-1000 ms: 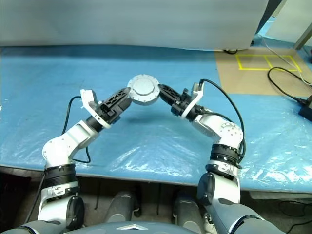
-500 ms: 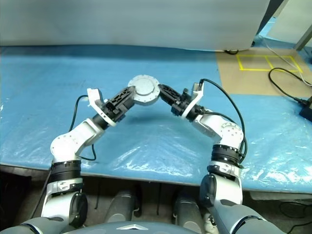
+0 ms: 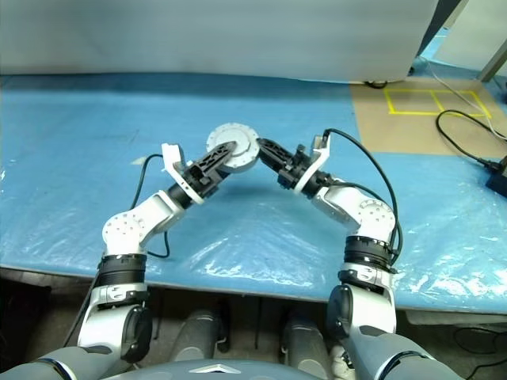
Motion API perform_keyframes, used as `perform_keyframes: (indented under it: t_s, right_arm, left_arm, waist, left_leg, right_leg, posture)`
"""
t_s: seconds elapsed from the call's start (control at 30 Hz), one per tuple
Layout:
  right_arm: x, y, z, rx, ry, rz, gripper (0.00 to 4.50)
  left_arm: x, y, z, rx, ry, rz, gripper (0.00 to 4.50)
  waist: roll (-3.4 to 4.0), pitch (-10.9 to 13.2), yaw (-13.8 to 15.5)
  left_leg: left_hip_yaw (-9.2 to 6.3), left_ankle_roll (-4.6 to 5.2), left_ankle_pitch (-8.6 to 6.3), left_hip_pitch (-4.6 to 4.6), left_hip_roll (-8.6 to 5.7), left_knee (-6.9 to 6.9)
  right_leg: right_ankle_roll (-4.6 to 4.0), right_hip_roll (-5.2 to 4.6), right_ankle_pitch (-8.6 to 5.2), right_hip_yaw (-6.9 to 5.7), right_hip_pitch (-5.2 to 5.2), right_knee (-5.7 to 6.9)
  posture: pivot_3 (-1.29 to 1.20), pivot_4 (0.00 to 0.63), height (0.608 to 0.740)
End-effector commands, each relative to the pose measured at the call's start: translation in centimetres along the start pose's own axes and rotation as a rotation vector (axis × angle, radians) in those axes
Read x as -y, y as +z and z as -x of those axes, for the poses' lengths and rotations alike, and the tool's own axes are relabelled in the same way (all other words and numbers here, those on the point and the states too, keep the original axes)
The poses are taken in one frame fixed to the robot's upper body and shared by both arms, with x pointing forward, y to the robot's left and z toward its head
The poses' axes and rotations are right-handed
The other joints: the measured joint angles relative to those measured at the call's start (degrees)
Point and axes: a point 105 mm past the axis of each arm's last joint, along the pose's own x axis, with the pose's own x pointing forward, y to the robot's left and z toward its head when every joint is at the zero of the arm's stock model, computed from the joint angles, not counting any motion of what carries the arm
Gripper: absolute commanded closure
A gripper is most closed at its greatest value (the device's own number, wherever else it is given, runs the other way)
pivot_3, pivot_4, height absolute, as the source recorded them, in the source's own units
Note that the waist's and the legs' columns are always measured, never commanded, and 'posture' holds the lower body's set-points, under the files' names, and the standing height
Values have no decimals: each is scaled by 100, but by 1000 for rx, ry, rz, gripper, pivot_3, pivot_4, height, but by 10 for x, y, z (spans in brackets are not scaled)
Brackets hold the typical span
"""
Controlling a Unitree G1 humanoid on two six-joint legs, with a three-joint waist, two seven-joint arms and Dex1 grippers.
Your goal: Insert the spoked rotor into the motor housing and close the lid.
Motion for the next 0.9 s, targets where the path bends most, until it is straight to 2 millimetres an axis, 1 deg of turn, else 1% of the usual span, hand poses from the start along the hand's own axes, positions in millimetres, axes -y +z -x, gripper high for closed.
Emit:
perform_keyframes:
  t_s: [0.03,0.13,0.17,0.2,0.3,0.33,0.43,0.5,0.57,0.7,0.83,0.87,0.9]
  right_arm:
    - [-28,0,-1,-4,120,43,3403]
    - [-27,1,0,0,113,45,3403]
    - [-26,1,0,2,109,45,3403]
    - [-25,1,0,3,108,45,3403]
    - [-26,1,0,3,108,45,3403]
    - [-26,0,0,3,109,45,3403]
    - [-25,0,-1,1,110,45,3403]
    - [-23,0,-1,-2,105,43,3403]
    - [-23,-1,-1,-4,105,42,3403]
    - [-22,-2,-1,-9,104,49,3403]
    - [-20,-4,-1,-17,73,123,3403]
    - [-19,-5,-1,-14,63,167,3403]
    - [-18,-5,-1,-6,63,189,3065]
  left_arm:
    - [3,4,-3,5,-13,-30,27]
    - [0,7,-3,15,8,-41,27]
    - [-2,8,-3,21,17,-42,417]
    - [-2,9,-3,25,16,-46,641]
    - [1,8,-6,12,-1,-56,1625]
    - [2,7,-7,8,-4,-59,1815]
    - [6,10,-13,23,-8,-52,1826]
    - [14,10,-18,20,-49,-52,1826]
    - [18,9,-21,17,-63,-51,1826]
    - [20,11,-25,25,-58,-57,1837]
    - [20,11,-24,21,-56,-60,1837]
    - [20,11,-24,21,-53,-62,1837]
    - [19,11,-23,22,-50,-63,1838]
  waist:
    - [0,0,-3]
    - [0,0,-2]
    - [0,0,1]
    - [0,0,3]
    - [0,0,12]
    - [-1,0,11]
    - [0,0,18]
    - [-1,0,31]
    - [-1,0,33]
    - [-1,0,49]
    - [-1,0,74]
    - [-1,0,77]
    - [-1,1,78]
  left_leg:
    - [0,0,0,0,0,0]
    - [0,0,0,-1,0,0]
    - [-1,0,0,-1,0,0]
    - [-1,0,0,-1,0,0]
    - [-1,0,0,-1,-1,1]
    - [-1,0,0,-2,-1,2]
    - [-1,0,0,-2,0,1]
    - [-1,0,0,-3,-1,2]
    - [-1,0,0,-3,-2,3]
    - [-1,1,0,-3,-1,2]
    - [-1,1,0,-3,-1,3]
    - [-1,1,0,-3,-1,3]
    - [-1,1,0,-3,-1,3]
  right_leg:
    - [0,0,0,0,0,0]
    - [0,0,0,0,0,0]
    - [0,0,0,0,0,0]
    - [0,0,0,0,0,0]
    - [2,-1,1,0,0,0]
    - [2,-1,1,0,0,0]
    - [2,-1,1,0,0,0]
    - [2,-2,1,0,0,0]
    - [2,-2,1,0,0,-1]
    - [2,-2,1,0,0,0]
    - [2,-2,1,0,0,0]
    - [2,-2,1,0,0,0]
    - [2,-2,1,0,0,0]
  posture:
    - [0,150,740]
    - [0,150,740]
    - [0,150,740]
    - [0,150,740]
    - [0,150,740]
    - [0,150,740]
    - [0,150,740]
    - [0,150,740]
    - [0,150,740]
    - [0,150,740]
    - [0,150,740]
    - [0,150,740]
    - [0,150,740]
